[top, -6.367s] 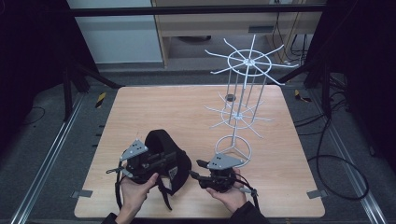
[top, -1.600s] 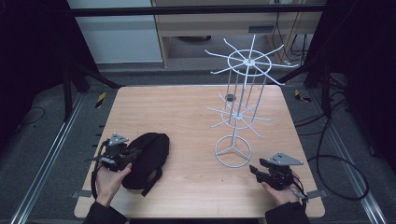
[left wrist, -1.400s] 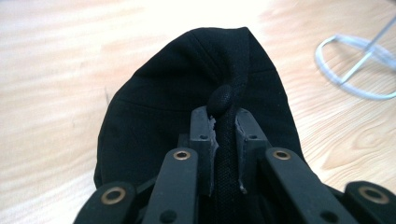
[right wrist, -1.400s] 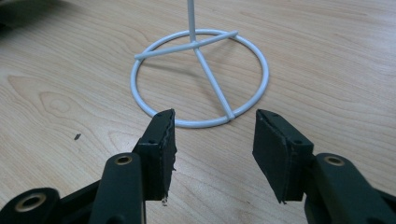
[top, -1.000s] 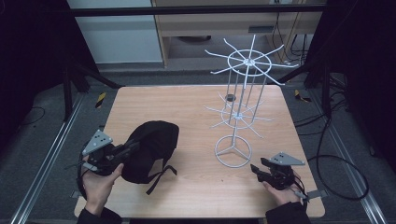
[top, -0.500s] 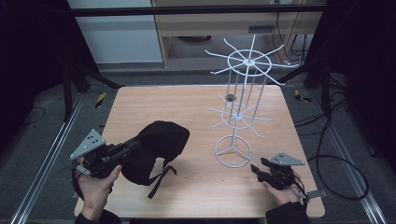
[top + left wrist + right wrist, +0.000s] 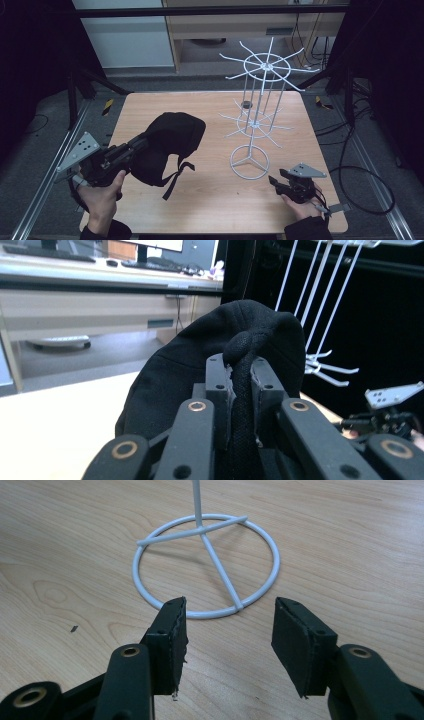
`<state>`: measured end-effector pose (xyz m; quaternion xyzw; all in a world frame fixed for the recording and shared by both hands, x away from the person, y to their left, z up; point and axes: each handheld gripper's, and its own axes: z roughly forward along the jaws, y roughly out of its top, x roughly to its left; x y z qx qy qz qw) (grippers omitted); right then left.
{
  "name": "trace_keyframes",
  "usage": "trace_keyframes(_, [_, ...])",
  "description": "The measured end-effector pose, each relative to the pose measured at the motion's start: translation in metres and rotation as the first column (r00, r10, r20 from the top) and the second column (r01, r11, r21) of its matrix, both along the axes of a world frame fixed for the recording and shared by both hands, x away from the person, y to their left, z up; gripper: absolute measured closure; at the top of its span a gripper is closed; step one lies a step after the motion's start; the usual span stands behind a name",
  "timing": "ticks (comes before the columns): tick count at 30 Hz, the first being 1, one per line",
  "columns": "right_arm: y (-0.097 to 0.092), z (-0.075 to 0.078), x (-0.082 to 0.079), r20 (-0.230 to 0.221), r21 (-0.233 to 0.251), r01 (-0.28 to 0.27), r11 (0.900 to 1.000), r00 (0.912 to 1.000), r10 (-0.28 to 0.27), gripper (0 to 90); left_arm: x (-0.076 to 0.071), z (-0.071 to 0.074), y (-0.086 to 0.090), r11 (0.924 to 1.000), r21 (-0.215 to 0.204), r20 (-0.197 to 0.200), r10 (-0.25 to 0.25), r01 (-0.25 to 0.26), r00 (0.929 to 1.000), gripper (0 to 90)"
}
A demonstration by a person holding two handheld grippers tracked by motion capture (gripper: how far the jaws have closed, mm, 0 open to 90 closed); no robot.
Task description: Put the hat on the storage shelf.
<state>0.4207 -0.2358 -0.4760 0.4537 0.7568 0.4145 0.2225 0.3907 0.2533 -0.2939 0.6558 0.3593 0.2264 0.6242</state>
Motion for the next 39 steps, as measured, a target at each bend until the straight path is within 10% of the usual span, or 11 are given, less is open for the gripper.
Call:
trace_keyframes(27, [0.000, 0.000, 0.000, -0.003, 0.000, -0.001, 1.0000, 1.0000, 0.001, 48.0, -0.001, 0.060, -0.023, 0.9790, -0.204, 0.172, 0.040, -0.004, 0.9844, 81.3])
trace_keyframes(39, [0.000, 0.000, 0.000, -0.002, 0.003, -0.001, 1.0000, 1.0000, 0.001, 47.8, -0.002, 0.084, -0.039, 0.9759, -0.217, 0.227, 0.025, 0.026, 0.9736, 81.3])
